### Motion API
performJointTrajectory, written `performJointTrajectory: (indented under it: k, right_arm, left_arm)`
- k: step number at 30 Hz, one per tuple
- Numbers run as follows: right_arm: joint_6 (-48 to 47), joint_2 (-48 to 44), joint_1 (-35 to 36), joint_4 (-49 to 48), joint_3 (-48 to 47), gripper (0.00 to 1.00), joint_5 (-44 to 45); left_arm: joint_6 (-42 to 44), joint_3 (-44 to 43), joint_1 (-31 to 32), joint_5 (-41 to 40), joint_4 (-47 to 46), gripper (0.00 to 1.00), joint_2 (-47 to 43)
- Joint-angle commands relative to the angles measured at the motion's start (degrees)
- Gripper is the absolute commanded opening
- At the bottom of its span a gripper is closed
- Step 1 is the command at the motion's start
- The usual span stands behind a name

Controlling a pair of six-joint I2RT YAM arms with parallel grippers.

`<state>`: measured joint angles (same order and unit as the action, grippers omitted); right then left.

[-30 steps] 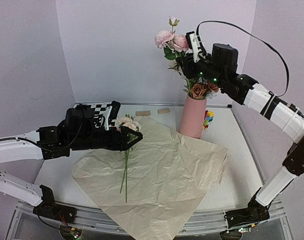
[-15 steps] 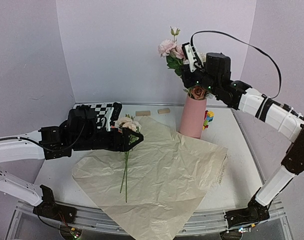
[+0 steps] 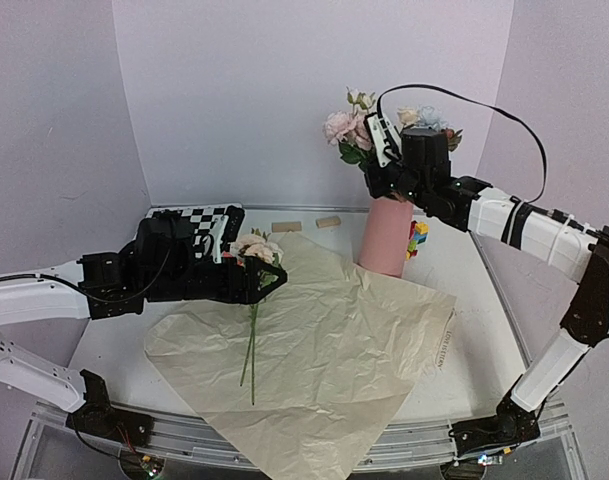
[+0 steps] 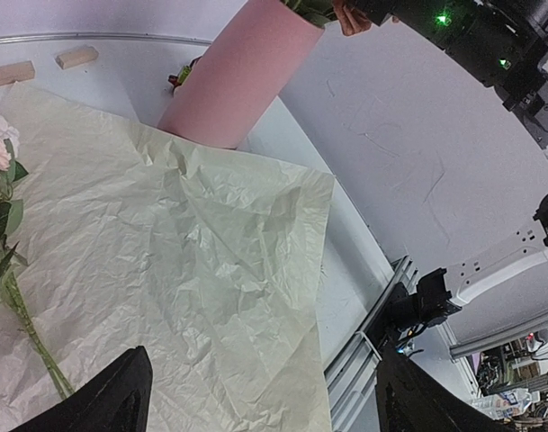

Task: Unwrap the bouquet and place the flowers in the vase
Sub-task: Insert the fake flower into the vase.

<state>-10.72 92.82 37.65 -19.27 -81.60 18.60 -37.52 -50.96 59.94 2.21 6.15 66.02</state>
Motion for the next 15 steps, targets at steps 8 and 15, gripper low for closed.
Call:
performJointTrajectory:
  k: [8,15]
  right_arm:
    - [7.00,-9.10,0.07,3.88,-1.90,0.81,-5.46]
    - [13.31,-14.83,0.06,8.28,1.16,0.98,-8.16]
  left_arm:
    - [-3.32,-3.03,-0.03,-11.54,7.01,0.87,1.26]
    - [-8.28,-2.52,-1.61,-17.75,12.13,1.00,0.96]
